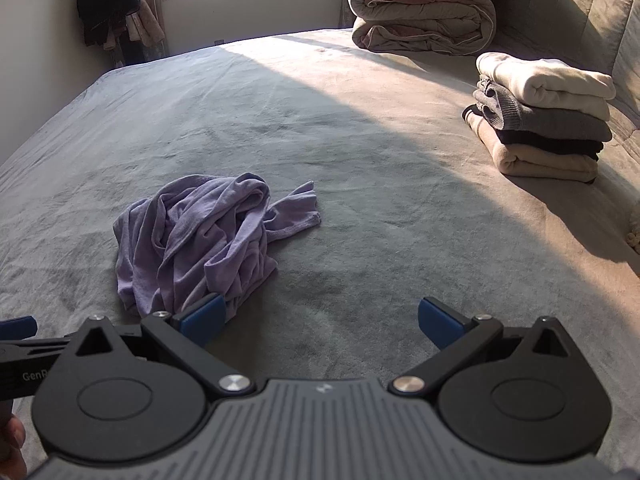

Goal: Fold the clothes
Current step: 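Move both grippers toward the crumpled lavender shirt on the bed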

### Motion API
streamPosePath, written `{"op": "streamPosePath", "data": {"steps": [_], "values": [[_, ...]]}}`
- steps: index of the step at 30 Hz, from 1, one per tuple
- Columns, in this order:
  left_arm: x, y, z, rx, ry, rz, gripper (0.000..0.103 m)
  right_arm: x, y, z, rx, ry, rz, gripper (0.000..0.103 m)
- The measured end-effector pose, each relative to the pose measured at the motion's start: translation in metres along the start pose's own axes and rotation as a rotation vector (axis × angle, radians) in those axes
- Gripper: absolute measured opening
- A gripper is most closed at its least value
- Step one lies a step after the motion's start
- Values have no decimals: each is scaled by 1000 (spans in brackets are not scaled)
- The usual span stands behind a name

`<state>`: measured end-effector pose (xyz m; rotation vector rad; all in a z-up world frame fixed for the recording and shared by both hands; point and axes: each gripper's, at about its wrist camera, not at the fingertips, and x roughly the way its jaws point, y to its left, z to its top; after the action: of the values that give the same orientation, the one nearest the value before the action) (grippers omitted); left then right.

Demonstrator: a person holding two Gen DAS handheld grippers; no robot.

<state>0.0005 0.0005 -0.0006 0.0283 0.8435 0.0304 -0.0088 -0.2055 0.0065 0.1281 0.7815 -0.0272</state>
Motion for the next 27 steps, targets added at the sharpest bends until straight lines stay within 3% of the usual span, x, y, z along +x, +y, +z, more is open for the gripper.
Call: {"op": "streamPosePath", "data": {"steps": [5, 27], "values": [[2, 2, -1, -17, 14, -8, 103, -1, 0, -3, -7, -2, 24, 103], [8, 14, -2, -31, 60, 3, 103, 20, 15, 0, -16, 56, -33, 103]]}}
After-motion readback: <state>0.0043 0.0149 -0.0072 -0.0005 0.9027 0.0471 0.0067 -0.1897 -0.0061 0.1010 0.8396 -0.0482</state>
